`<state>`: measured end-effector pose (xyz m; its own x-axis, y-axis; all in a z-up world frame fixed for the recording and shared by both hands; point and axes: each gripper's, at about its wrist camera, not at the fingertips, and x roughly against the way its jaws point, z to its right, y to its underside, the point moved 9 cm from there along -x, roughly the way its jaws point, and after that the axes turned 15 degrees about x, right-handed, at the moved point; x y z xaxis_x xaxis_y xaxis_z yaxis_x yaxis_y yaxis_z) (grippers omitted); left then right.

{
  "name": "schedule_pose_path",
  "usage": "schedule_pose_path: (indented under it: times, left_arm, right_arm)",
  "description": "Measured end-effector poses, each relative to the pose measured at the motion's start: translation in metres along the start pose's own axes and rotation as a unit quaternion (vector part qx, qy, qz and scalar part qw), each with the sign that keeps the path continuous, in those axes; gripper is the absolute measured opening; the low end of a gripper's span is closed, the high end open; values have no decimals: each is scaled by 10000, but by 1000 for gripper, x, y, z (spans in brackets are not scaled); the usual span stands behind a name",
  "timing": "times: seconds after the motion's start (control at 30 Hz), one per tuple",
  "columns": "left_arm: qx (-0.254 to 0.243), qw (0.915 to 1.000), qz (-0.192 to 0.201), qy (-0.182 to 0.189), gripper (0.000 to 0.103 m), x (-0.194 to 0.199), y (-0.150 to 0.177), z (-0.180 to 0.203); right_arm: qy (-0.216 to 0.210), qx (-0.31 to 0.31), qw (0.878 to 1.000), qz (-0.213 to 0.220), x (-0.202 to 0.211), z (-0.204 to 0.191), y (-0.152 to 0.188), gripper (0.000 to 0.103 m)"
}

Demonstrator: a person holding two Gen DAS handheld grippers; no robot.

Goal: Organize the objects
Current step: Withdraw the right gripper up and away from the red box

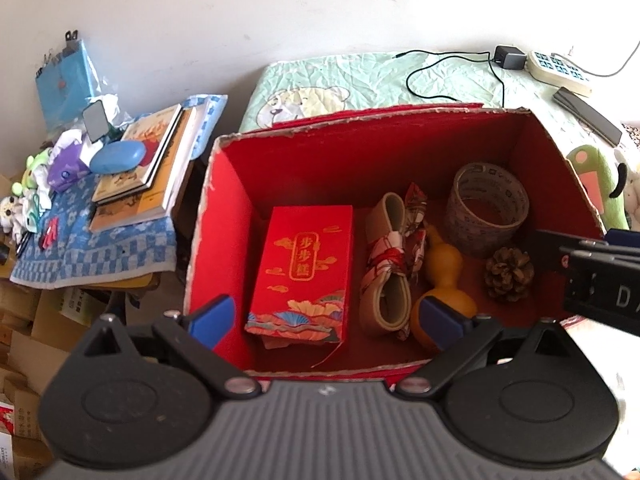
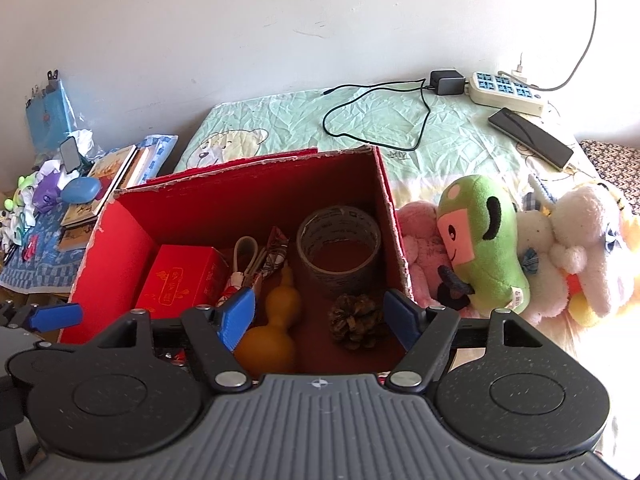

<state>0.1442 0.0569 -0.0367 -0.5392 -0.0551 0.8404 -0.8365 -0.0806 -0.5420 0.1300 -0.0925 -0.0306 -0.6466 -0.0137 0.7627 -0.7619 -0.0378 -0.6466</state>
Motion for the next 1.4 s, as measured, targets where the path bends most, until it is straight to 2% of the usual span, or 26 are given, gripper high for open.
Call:
schedule_pose_path:
  times: [0.27,0.63,1.4]
  left_arm:
    - [47,9999,-25,-150,99,6,1,-4]
    - [127,9997,6,-213,99,23,5,-1]
    - [517,9963,-279,-622,99,31,49,-7]
  right_arm:
    - [89,-24,9999,136,6,0,-2,75]
    - [-35,228,9995,214,18,-6,-3,79]
    - [-675,449,9967,88,36,-13,26,79]
